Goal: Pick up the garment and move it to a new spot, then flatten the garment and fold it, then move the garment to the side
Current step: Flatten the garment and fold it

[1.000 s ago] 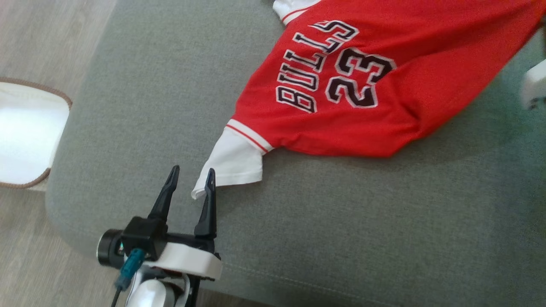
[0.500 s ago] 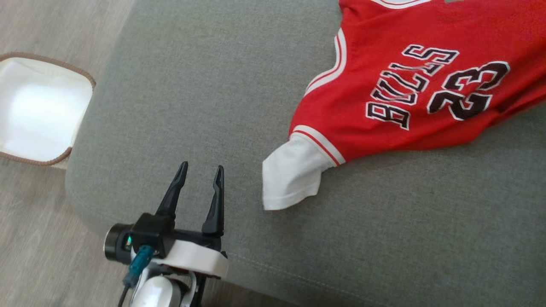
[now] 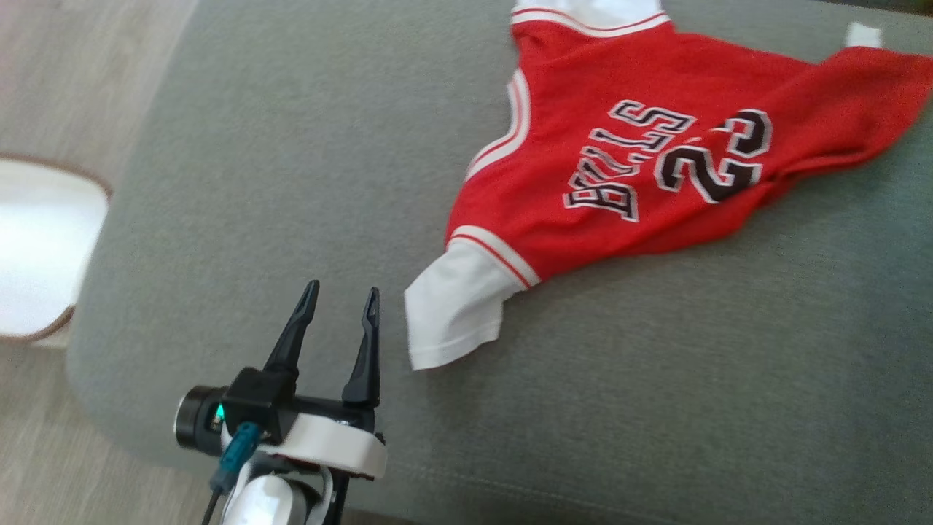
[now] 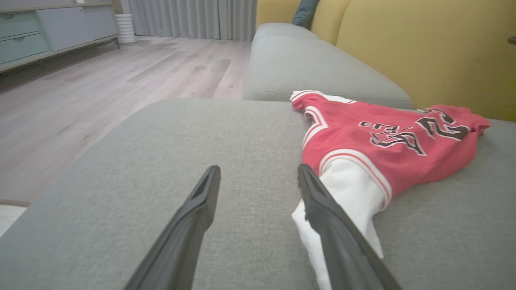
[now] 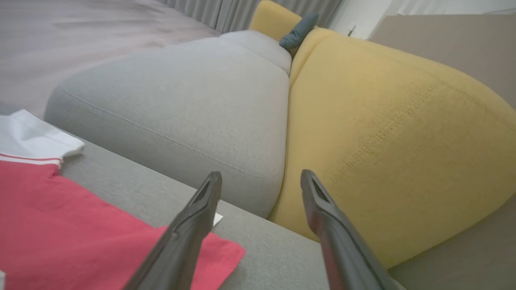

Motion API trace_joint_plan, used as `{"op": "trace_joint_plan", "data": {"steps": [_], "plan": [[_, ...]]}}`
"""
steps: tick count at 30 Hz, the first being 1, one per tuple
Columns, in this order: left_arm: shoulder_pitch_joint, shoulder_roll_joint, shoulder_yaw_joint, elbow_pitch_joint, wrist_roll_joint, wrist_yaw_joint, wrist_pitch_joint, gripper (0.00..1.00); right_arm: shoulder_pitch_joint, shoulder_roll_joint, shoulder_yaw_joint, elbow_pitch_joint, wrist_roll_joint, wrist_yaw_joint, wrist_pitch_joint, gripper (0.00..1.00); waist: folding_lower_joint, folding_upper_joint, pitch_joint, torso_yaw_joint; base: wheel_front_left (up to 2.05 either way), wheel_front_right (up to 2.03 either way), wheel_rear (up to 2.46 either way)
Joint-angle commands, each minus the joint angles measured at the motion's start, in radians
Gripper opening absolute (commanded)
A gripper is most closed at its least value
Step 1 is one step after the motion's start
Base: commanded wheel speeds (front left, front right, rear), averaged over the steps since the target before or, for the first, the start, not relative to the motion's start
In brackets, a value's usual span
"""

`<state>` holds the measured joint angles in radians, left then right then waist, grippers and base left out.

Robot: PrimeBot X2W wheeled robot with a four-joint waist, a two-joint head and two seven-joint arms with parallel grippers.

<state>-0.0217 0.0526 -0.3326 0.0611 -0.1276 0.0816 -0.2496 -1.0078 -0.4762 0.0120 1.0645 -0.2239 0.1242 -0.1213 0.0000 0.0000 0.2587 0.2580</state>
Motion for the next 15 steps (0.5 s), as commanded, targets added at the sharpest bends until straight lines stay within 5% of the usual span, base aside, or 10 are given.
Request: {"op": "trace_joint_plan", "data": {"steps": [1, 9, 15], "plan": [[-0.004, -0.002, 0.042, -0.029, 0.010, -0.003, -0.012, 1.00, 0.012, 0.028, 0.032, -0.027, 0.025, 0.007, -0.035, 1.00, 0.0000, 0.0000, -0.034, -0.050, 0.00, 0.00, 0.00], [0.011, -0.002, 0.051, -0.026, 0.017, -0.006, -0.012, 1.00, 0.147, 0.177, 0.204, -0.077, 0.231, 0.007, -0.117, 1.00, 0.0000, 0.0000, -0.074, -0.130, 0.00, 0.00, 0.00], [0.013, -0.002, 0.056, -0.032, 0.018, -0.008, -0.012, 1.00, 0.344, 0.228, 0.349, -0.214, 0.432, 0.007, -0.120, 1.00, 0.0000, 0.0000, -0.070, -0.148, 0.00, 0.00, 0.00]]}}
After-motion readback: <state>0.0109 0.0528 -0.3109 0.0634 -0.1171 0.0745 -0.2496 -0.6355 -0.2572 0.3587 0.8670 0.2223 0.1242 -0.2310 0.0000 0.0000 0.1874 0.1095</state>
